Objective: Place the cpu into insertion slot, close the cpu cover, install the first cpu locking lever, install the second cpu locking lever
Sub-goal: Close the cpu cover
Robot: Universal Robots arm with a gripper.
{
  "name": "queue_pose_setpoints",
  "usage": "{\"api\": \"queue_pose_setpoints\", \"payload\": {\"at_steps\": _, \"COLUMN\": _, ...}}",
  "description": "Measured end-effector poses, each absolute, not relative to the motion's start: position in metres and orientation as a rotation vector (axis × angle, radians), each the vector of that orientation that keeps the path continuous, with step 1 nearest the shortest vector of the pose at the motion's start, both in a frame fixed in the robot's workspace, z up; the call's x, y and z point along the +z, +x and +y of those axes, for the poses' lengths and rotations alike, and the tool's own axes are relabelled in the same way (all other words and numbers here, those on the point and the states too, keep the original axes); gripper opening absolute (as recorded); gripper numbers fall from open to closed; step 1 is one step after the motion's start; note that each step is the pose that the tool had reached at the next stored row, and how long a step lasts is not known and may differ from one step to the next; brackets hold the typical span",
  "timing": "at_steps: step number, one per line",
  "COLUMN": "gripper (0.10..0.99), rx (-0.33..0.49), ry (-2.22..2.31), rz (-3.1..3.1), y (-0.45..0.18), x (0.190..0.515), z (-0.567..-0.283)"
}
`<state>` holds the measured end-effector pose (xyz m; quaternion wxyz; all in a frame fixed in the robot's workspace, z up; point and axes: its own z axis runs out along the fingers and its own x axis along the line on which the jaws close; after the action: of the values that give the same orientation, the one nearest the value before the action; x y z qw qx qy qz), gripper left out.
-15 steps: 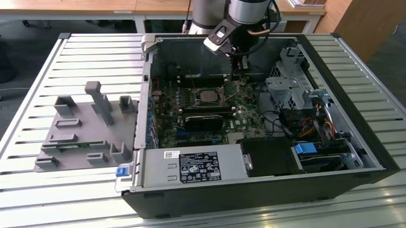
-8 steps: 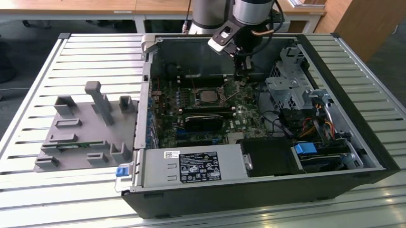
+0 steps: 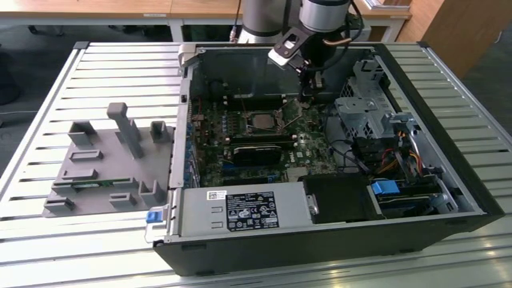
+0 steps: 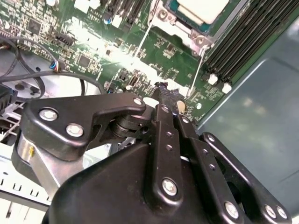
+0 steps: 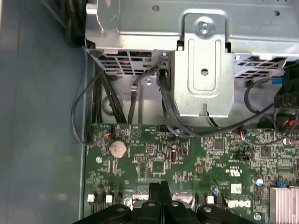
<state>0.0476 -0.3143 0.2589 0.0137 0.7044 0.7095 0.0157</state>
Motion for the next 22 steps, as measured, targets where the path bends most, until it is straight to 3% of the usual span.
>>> {"api": "queue_pose_setpoints", "payload": {"at_steps": 22, "gripper": 0.106, "rx": 0.043, "ry": 2.197, "rz": 2.212, "y": 0.061, "x": 0.244, "z": -0.309}}
